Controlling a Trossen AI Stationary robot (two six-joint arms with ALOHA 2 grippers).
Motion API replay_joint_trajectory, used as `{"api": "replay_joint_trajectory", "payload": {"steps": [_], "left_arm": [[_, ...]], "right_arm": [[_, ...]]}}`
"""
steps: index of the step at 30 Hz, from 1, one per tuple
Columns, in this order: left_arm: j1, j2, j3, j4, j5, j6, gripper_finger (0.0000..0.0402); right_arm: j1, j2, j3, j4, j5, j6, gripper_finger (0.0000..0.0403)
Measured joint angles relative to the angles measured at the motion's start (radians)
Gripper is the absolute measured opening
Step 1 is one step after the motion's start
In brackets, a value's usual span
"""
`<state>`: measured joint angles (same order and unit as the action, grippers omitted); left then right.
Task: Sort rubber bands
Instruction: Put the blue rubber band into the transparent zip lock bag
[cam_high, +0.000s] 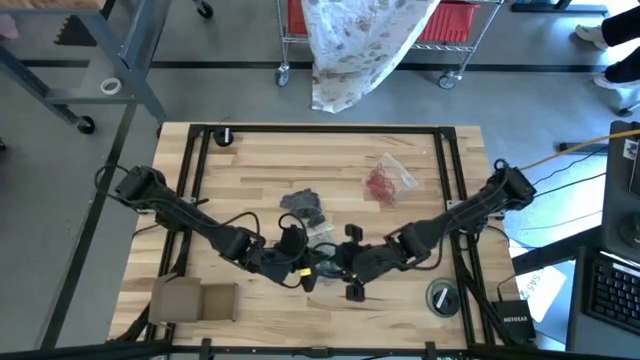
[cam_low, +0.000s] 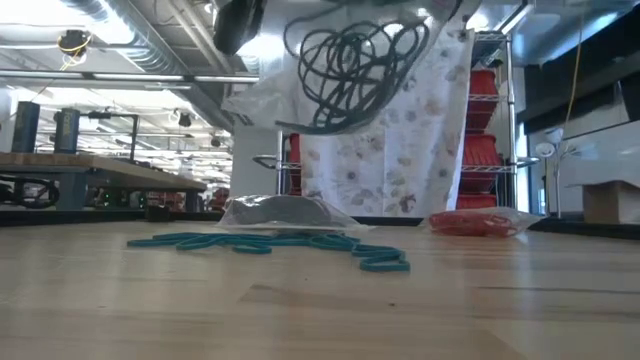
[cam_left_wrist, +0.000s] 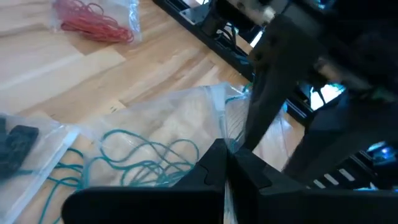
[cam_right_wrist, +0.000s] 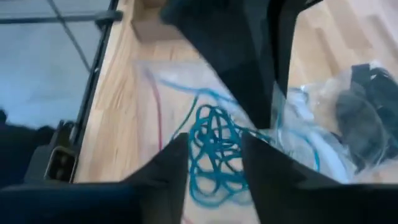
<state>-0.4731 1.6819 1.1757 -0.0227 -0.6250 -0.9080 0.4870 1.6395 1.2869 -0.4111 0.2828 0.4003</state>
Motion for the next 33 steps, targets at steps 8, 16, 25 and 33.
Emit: {"api": "replay_joint_trajectory", "payload": {"steps": [8,16,25,33], "left_arm": [[0.002,-0.108,0.0,-0.26,-0.08,-0.017,0.0],[0.002,-0.204,0.0,-0.473,-0.128,-0.088,0.0],[0.001,-0.209,0.0,-0.492,-0.13,-0.087,0.0],[-0.005,-0.209,0.0,-0.492,-0.13,-0.084,0.0]], "right_arm": [[0.091,-0.03,0.075,-0.137,0.084,0.008,0.0179],[0.125,0.043,-0.052,-0.089,0.181,0.145,0.0179],[0.018,0.228,-0.149,0.067,0.175,0.175,0.0179],[-0.075,0.325,-0.15,0.082,0.075,0.197,0.0179]]}}
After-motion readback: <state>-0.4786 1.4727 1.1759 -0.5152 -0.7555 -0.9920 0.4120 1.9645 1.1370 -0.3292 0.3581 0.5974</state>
